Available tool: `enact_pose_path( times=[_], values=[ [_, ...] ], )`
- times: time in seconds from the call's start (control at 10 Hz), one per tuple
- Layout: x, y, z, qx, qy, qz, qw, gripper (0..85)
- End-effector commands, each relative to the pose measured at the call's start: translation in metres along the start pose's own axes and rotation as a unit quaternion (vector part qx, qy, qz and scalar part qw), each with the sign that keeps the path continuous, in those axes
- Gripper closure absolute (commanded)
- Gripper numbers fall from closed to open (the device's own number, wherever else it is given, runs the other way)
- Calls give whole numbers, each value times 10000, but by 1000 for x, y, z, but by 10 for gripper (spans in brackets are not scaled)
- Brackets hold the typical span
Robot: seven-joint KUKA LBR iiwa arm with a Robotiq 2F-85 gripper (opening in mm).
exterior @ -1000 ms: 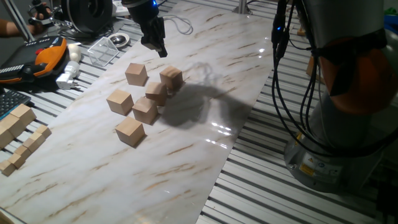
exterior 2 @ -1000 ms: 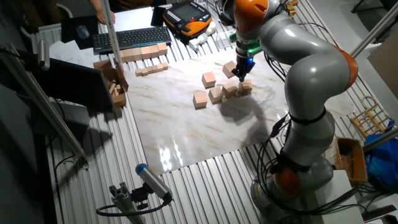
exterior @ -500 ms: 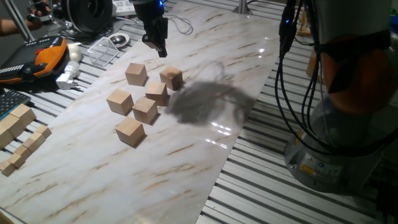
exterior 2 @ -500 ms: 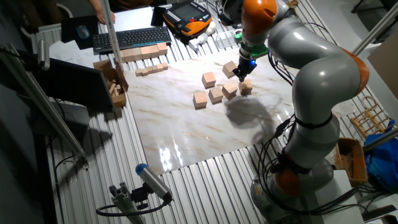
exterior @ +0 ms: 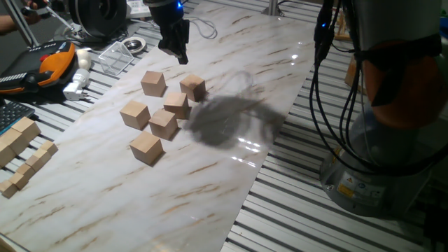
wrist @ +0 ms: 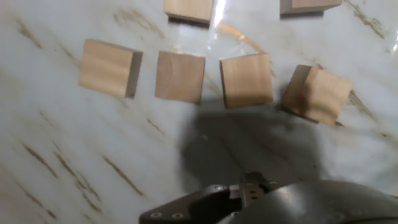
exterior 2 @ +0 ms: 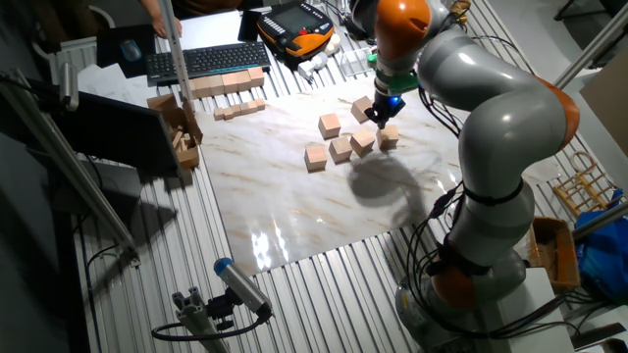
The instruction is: Stack the blocks into a pyramid shape
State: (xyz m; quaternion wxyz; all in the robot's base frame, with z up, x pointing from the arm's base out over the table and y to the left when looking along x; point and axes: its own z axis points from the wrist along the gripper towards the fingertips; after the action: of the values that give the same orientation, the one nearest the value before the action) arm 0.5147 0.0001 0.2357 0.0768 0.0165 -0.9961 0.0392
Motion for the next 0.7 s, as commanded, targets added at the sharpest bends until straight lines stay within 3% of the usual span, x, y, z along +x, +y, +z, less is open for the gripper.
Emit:
enact_pose_path(
  times=[0.0,0.2,0.5,0.6],
  values=[
    [0,0,0,85,-26,77,9999,850],
    [0,0,0,245,-67,131,9996,850],
    [0,0,0,51,-142,48,9999,850],
    [0,0,0,155,-75,-28,9998,850]
  ],
)
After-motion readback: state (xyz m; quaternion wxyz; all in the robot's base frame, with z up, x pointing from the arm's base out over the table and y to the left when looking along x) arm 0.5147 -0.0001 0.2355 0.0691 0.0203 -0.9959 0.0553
